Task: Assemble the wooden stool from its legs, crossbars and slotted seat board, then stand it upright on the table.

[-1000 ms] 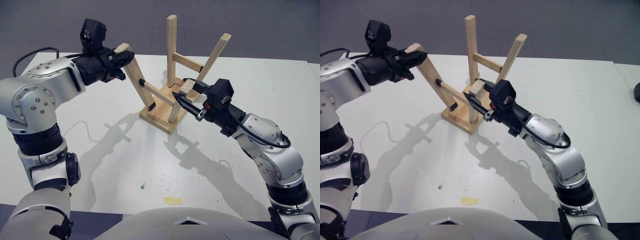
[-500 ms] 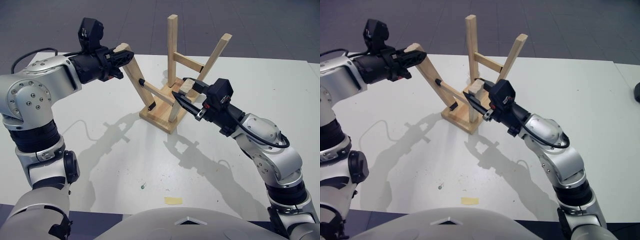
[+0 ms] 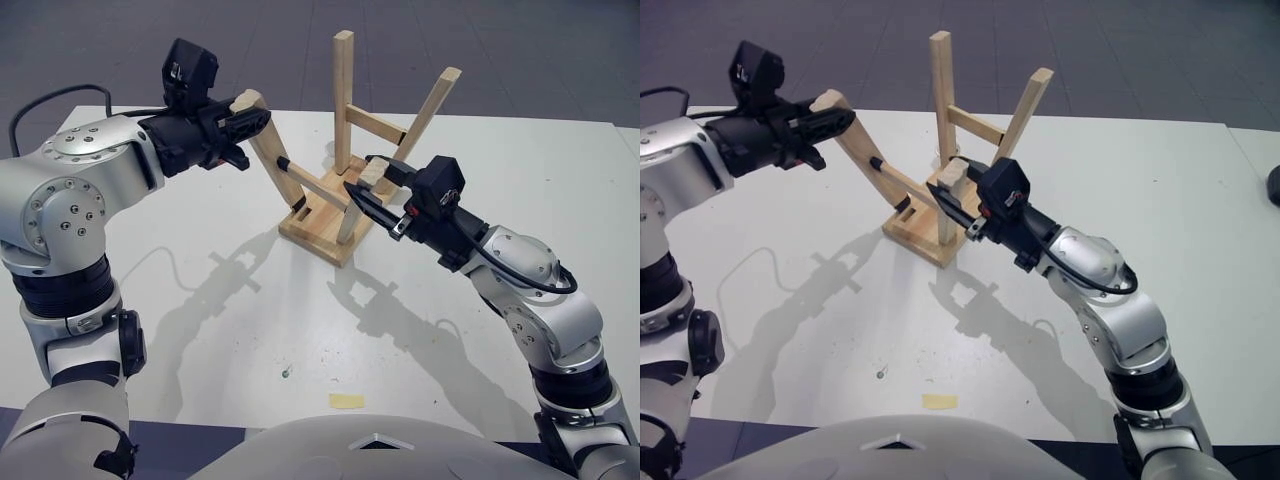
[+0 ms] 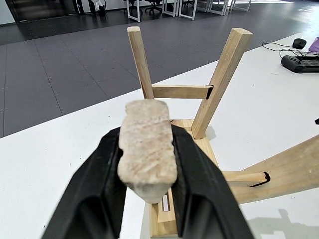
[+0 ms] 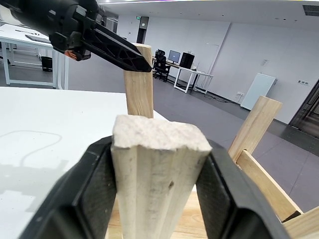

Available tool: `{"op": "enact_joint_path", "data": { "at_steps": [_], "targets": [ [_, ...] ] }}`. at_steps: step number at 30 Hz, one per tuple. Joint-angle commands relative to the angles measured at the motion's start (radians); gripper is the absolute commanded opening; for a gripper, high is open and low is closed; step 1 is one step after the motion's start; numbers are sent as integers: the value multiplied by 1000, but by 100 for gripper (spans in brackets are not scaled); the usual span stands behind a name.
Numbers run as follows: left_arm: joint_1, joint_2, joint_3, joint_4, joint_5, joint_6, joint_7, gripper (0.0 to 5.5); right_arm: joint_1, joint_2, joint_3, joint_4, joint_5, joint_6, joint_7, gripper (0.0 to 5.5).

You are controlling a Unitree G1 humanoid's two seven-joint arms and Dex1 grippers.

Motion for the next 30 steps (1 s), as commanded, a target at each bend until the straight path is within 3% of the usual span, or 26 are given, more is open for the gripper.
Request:
{"op": "enact_joint_path", "data": {
  "at_steps": [1, 23, 30],
  "targets": [
    [12, -16, -49, 81, -9, 39, -56, 102, 21, -20, 20, 66, -96, 78, -34, 210],
    [-93, 3, -19, 188, 20, 30, -94, 102, 33, -2, 27, 67, -111, 72, -40, 210],
    [-105, 45, -58, 232, 82, -32, -129, 102, 47, 4, 33, 57, -115, 74, -45, 210]
  ]
}}
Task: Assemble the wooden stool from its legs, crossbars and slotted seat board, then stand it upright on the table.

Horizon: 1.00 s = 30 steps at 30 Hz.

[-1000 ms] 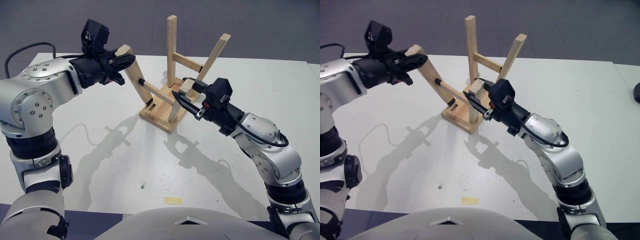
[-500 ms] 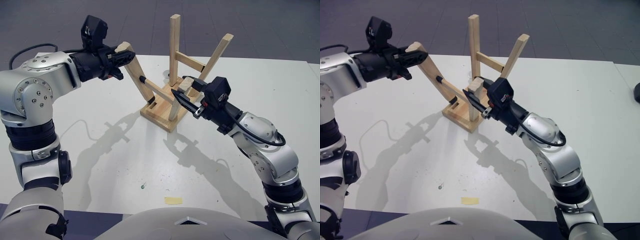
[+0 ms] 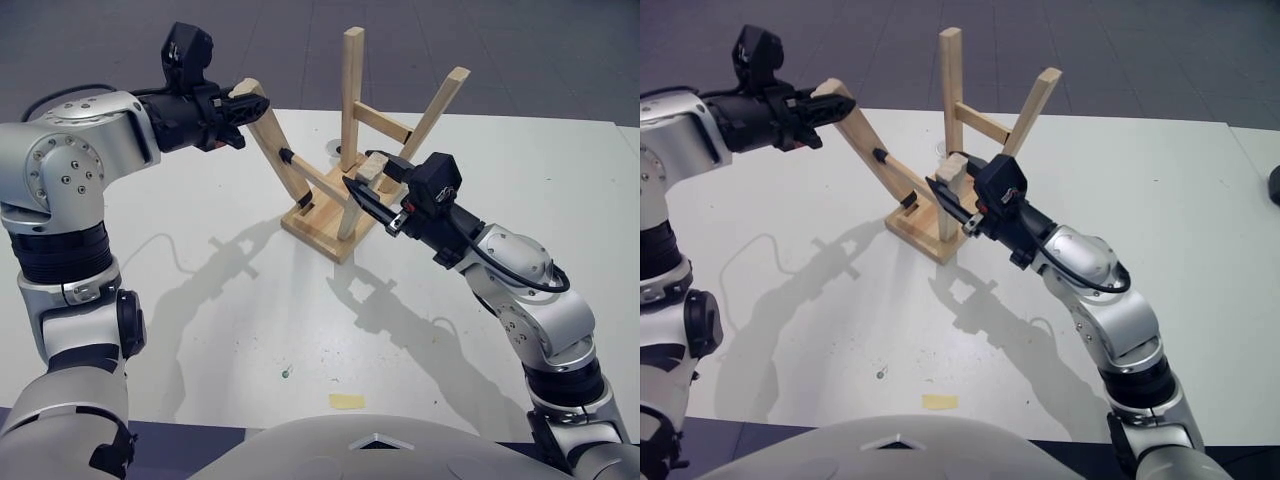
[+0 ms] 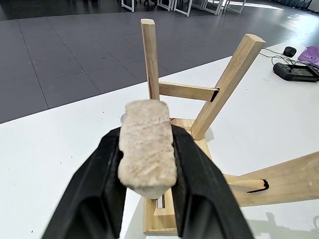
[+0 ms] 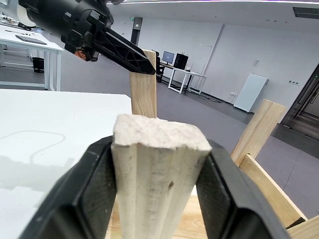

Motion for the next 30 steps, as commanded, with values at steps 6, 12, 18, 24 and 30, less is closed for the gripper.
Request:
{"op": "enact_joint_path", "data": {
  "at_steps": [6, 12, 18, 24, 30],
  "targets": [
    [11, 63, -37, 67, 68, -42, -54, 102, 55, -30, 26, 51, -78, 74, -16, 210],
    [-4, 78, -50, 98, 145, -125, -56, 102, 61, -31, 34, 46, -77, 77, -14, 210],
    [-5, 77, -37, 103, 144, -115, -92, 102, 61, -33, 35, 48, -78, 75, -13, 210],
    [-72, 90, 9, 215, 128, -121, -153, 102, 69, -54, -20, 62, -30, 41, 46, 210],
    [-104, 111, 51, 240, 52, -31, -243, 102, 68, -38, -116, -1, 114, 53, 122, 210]
  ]
}}
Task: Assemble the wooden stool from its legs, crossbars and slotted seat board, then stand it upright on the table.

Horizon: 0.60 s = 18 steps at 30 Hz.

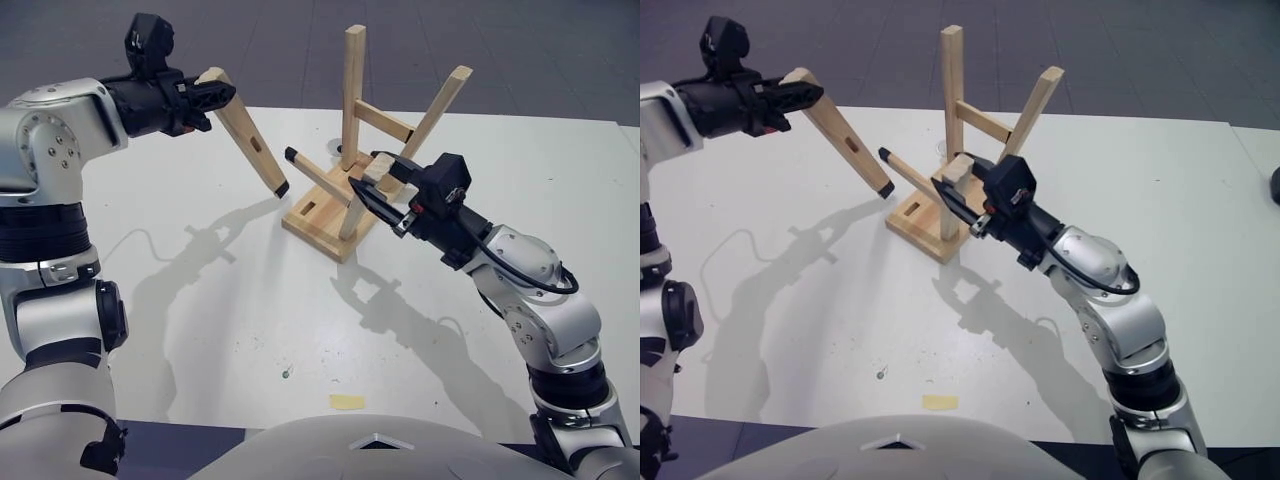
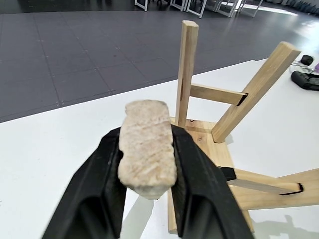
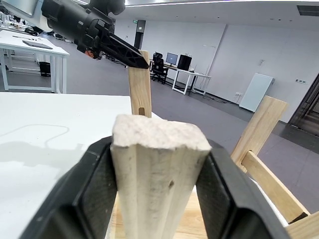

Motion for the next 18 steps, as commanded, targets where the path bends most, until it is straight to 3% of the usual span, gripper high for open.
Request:
{"op": "enact_joint_path", "data": {
  "at_steps": [1, 7, 14, 18],
  "targets": [
    [-26, 36, 25, -8, -50, 77, -53, 102, 36, -16, -38, -14, 57, 75, 26, 208],
    [83, 54, 50, -148, -83, 183, -31, 102, 49, -18, -50, -48, 59, 85, 30, 207],
    [65, -81, 142, -124, -89, 222, 107, 102, 68, 4, -29, -46, 37, 76, 21, 206],
    [49, -90, 143, -84, -86, 232, 120, 102, 74, 7, -24, -52, 27, 76, 13, 206]
  ]
}}
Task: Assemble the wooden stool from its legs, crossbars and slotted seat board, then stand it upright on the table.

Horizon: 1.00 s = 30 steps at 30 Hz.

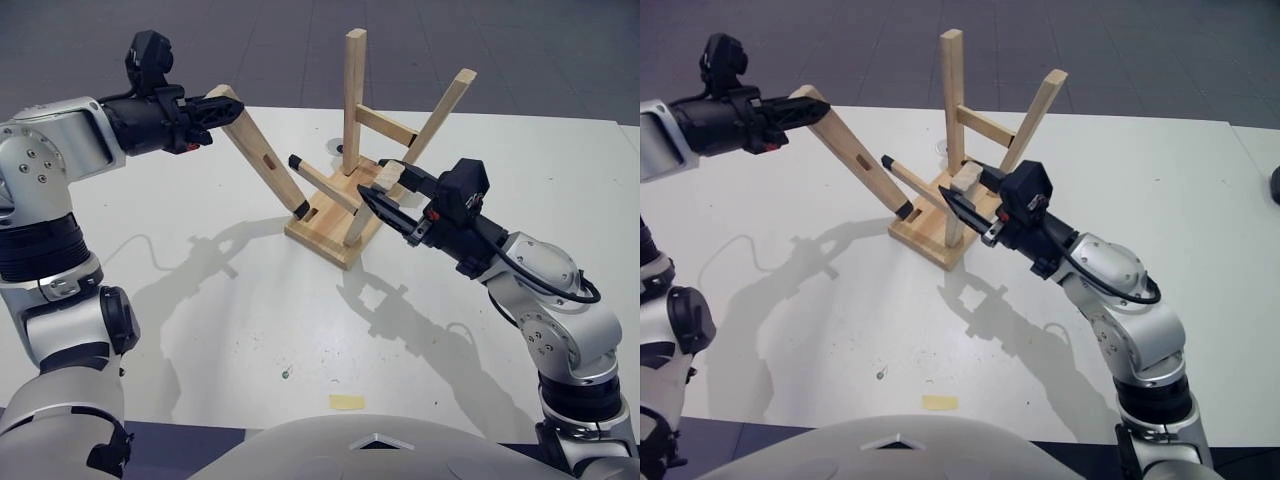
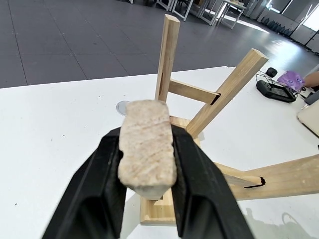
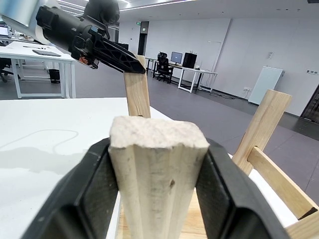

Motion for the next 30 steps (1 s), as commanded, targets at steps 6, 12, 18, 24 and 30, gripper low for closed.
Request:
{"op": "enact_joint_path", "data": {
  "at_steps": [6, 12, 18, 24, 30],
  "targets": [
    [-6, -10, -15, 41, -3, 42, 13, 102, 39, 6, 36, 15, -44, 18, -13, 206],
    [-3, -45, -12, 15, -25, 89, 25, 102, 44, 14, 53, 21, -66, 10, -17, 206],
    [-13, -28, -24, 13, -12, 91, 17, 102, 46, 21, 57, 26, -74, 4, -25, 206],
    [-44, 31, -155, 39, 19, 51, -46, 102, 42, 30, 58, 29, -95, 2, -39, 206],
    [-182, 46, -189, 132, 29, 19, -89, 102, 57, 36, 73, 29, -117, -5, -54, 206]
  ]
}}
